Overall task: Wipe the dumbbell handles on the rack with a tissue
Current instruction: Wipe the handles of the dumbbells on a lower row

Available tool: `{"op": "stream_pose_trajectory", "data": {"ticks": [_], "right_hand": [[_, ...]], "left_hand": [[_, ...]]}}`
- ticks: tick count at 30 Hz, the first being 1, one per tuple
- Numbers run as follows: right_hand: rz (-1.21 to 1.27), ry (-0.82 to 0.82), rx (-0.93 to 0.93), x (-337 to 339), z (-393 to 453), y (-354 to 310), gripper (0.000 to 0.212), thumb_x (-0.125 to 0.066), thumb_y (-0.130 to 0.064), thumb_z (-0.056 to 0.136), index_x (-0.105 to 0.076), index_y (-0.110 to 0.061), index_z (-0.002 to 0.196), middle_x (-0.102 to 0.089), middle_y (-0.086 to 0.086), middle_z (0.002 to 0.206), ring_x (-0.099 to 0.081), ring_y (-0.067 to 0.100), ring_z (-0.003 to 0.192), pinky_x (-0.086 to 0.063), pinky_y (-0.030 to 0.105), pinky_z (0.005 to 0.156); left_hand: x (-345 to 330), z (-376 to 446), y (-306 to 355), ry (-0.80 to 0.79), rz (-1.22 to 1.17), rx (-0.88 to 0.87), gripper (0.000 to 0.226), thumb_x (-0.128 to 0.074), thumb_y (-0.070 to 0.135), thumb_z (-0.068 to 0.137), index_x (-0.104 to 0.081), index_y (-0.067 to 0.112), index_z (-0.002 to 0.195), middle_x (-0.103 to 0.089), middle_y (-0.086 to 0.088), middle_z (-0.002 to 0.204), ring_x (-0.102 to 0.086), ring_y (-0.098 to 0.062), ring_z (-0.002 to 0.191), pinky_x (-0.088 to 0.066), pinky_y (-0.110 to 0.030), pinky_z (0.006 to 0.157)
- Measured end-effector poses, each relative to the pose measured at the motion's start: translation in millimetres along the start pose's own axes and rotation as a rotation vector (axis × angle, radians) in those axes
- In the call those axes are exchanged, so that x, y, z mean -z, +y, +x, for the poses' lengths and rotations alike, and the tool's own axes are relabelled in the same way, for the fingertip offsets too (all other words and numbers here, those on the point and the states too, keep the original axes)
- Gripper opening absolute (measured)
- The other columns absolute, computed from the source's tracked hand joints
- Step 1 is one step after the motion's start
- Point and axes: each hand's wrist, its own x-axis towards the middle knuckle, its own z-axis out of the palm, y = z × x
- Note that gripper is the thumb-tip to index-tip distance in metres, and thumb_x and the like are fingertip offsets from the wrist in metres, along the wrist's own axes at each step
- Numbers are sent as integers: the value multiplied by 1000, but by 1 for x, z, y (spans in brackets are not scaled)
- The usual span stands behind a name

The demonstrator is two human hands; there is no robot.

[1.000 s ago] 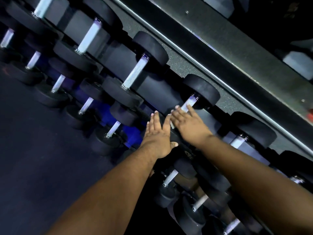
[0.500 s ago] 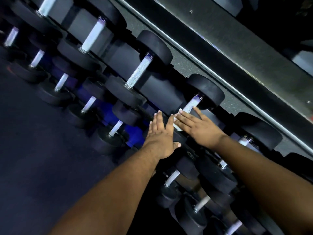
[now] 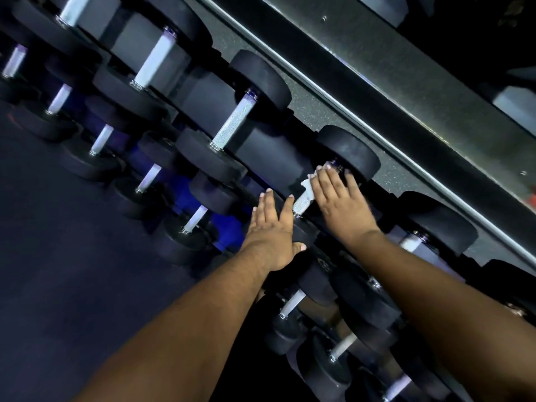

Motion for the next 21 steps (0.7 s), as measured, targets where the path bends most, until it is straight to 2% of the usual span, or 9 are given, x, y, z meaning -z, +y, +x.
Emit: {"op": "stream_pose_trajectory", "data": {"ticks": [2, 4, 8, 10, 12, 14, 16, 18, 21], "right_hand": [[14, -8, 80, 2, -1, -12, 63, -19, -21, 98, -8, -5, 158, -12, 19, 165, -4, 39, 152, -6, 59, 121], [-19, -14, 148, 7, 3, -9, 61, -19, -23, 98, -18, -6, 156, -23, 18, 161, -12, 38, 151, -7, 62, 120], [-113, -76, 58, 25, 30, 2, 54, -20, -22, 101, -30, -1, 150, -41, 20, 148, -31, 41, 141, -20, 54, 117], [-130, -127, 69, 37, 44, -4, 48, -26, -24, 103, -44, -4, 143, -53, 16, 134, -43, 39, 130, -19, 54, 118], [-23, -123, 104, 38, 49, -5, 40, -33, -24, 103, -54, -9, 134, -60, 9, 122, -49, 33, 122, -11, 57, 120], [116, -15, 197, 25, 41, -2, 39, -34, -18, 98, -59, -14, 127, -61, 7, 118, -51, 31, 122, -9, 62, 120], [166, 118, 314, 7, 22, -2, 49, -29, -16, 93, -58, -12, 132, -59, 10, 131, -47, 32, 134, -16, 62, 119], [182, 171, 353, -8, 1, -2, 59, -24, -17, 92, -45, -10, 146, -45, 13, 151, -33, 31, 146, -19, 61, 119], [163, 108, 206, -14, -5, 2, 64, -26, -15, 95, -15, -10, 158, -17, 11, 165, -12, 27, 154, -10, 59, 120]], "left_hand": [[1, 0, 0, -2, 0, 0, 112, -62, 56, 92, 22, 22, 157, 40, -22, 156, 31, -34, 149, 13, -45, 121], [1, -1, 0, 0, 10, -1, 112, -62, 57, 92, 22, 22, 157, 39, -22, 156, 31, -34, 149, 12, -45, 122], [0, 0, 0, 15, 26, -9, 112, -62, 58, 91, 19, 20, 158, 35, -24, 158, 26, -37, 150, 10, -46, 122], [1, 0, 0, 17, 25, -7, 112, -62, 58, 91, 19, 20, 158, 35, -24, 158, 26, -37, 150, 10, -46, 122], [1, 0, 0, 12, 25, -6, 112, -62, 58, 91, 20, 20, 158, 35, -24, 158, 27, -37, 150, 10, -46, 122], [1, 0, 0, 13, 23, -8, 113, -62, 58, 91, 20, 20, 158, 36, -24, 158, 26, -37, 150, 10, -46, 122], [0, 0, 0, 18, 16, -7, 112, -62, 57, 91, 19, 20, 158, 36, -24, 158, 26, -37, 150, 9, -46, 122], [-1, 0, 0, 23, 2, -6, 112, -63, 57, 91, 18, 21, 158, 35, -24, 158, 27, -36, 150, 9, -46, 122], [0, 0, 0, 18, 8, -9, 111, -62, 56, 91, 20, 21, 158, 36, -24, 157, 28, -36, 150, 10, -46, 122]]}}
